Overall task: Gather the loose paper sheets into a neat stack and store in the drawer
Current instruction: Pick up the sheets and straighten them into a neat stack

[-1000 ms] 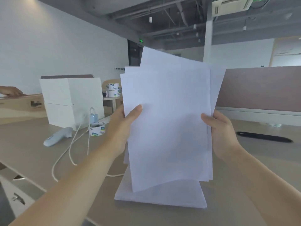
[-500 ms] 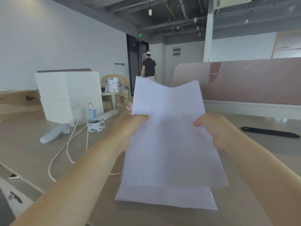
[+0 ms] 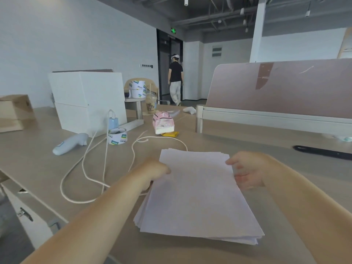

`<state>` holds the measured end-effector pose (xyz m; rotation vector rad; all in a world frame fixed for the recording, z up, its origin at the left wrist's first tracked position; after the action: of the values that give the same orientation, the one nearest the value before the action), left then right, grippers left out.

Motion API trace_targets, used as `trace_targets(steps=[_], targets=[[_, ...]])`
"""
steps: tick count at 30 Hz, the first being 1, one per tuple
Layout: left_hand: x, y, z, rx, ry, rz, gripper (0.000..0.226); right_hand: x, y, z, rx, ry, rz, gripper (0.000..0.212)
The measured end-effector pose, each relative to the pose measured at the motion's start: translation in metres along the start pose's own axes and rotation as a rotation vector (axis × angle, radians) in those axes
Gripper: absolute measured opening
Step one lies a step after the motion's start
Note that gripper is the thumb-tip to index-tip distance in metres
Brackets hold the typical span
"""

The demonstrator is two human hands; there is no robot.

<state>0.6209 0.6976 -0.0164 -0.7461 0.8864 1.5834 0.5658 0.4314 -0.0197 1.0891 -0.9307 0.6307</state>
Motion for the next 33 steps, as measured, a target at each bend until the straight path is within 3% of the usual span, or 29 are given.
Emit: trace_targets(steps=[1, 3, 6, 9, 16, 20, 22, 23, 25, 27, 31, 33], targets=[[0.002, 0.002, -0.003, 0.041, 0.046, 0.036, 0.010, -0.003, -0.003, 0.000, 0.033, -0.057, -0.050, 0.035], [0.002, 0.003, -0.006, 0.057, 0.070, 0.065, 0.028, -0.011, -0.008, 0.000, 0.064, -0.121, -0.148, 0.045], [0.000, 0.004, -0.012, 0.057, 0.075, 0.074, 0.049, -0.019, -0.014, -0.005, 0.124, -0.098, -0.187, 0.035], [0.000, 0.005, -0.019, 0.046, 0.024, 0.079, 0.057, -0.015, -0.013, -0.009, 0.161, -0.022, -0.101, 0.021], [0.001, 0.008, -0.020, 0.039, 0.069, 0.058, 0.048, -0.007, -0.003, -0.007, 0.167, 0.031, 0.107, 0.016], [0.003, 0.020, -0.016, 0.044, 0.394, 0.119, 0.019, 0.015, 0.003, 0.037, 0.019, -0.110, 0.190, 0.019], [0.007, 0.018, -0.015, 0.008, 0.630, 0.193, 0.034, 0.013, -0.003, 0.059, -0.010, -0.230, 0.222, 0.021], [0.006, 0.018, -0.019, 0.041, 0.721, 0.224, 0.046, 0.010, -0.006, 0.066, -0.009, -0.335, 0.225, 0.020], [-0.014, 0.025, -0.043, 0.298, 0.893, 0.226, 0.067, -0.002, -0.006, 0.076, -0.010, -0.558, 0.211, 0.019], [-0.044, 0.045, -0.071, 0.545, 0.989, 0.153, 0.078, -0.011, -0.009, 0.092, -0.086, -0.696, 0.239, 0.049], [-0.102, 0.082, -0.118, 0.569, 0.973, -0.133, 0.057, -0.022, 0.010, 0.123, -0.195, -0.838, 0.319, 0.030], [-0.120, 0.096, -0.141, 0.598, 1.070, -0.157, 0.054, -0.033, 0.017, 0.144, -0.265, -0.852, 0.363, 0.031]])
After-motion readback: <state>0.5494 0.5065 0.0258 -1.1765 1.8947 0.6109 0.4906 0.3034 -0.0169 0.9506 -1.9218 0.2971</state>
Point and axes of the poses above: each hand's wrist, its own y-axis away from the middle knuckle, its own z-axis out of the back of the hand, x = y × z, the point moved 8 cm from there along -y, towards the middle knuckle, and after that the axes turned 3 degrees about -x, right-handed, at the moved point
